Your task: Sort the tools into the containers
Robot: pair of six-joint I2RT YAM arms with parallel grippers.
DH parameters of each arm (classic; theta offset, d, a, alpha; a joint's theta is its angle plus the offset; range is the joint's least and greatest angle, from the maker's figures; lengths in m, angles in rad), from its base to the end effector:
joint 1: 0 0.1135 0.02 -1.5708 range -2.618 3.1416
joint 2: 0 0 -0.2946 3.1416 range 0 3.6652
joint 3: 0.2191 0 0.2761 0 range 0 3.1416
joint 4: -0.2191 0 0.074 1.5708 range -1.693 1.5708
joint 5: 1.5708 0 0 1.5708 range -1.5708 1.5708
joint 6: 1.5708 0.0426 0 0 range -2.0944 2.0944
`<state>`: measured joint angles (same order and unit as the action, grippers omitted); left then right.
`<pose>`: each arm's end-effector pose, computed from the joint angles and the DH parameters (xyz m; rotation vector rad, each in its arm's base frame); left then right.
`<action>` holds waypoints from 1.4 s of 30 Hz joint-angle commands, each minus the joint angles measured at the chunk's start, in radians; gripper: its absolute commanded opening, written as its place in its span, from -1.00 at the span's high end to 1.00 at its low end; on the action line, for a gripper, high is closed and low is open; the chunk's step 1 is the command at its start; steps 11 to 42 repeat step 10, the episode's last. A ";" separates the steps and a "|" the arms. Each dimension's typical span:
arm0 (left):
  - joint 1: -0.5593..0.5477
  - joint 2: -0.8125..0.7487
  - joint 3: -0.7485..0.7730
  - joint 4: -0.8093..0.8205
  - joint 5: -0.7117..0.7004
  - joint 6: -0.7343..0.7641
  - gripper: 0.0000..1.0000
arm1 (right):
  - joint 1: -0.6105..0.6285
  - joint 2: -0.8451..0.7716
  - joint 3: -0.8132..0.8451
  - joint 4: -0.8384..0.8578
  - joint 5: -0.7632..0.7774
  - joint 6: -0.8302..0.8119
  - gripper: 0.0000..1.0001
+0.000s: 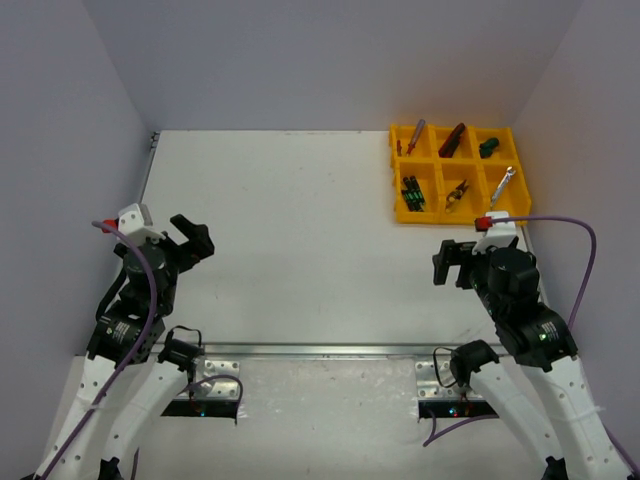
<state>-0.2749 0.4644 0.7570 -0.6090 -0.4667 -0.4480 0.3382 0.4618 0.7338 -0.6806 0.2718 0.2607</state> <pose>0.1051 -0.0097 0.3458 -0.4712 1.7919 -0.0621 0.1031 0.0241 0.3293 0.0999 1.9631 0.1235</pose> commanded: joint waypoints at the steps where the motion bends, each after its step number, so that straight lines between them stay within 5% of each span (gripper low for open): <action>1: 0.006 -0.007 -0.003 0.048 0.008 0.017 -1.00 | 0.005 -0.002 -0.006 0.064 0.040 -0.007 -0.98; 42: 0.006 0.000 -0.015 0.059 0.019 0.015 -1.00 | 0.005 -0.029 -0.047 0.085 0.070 0.022 -0.98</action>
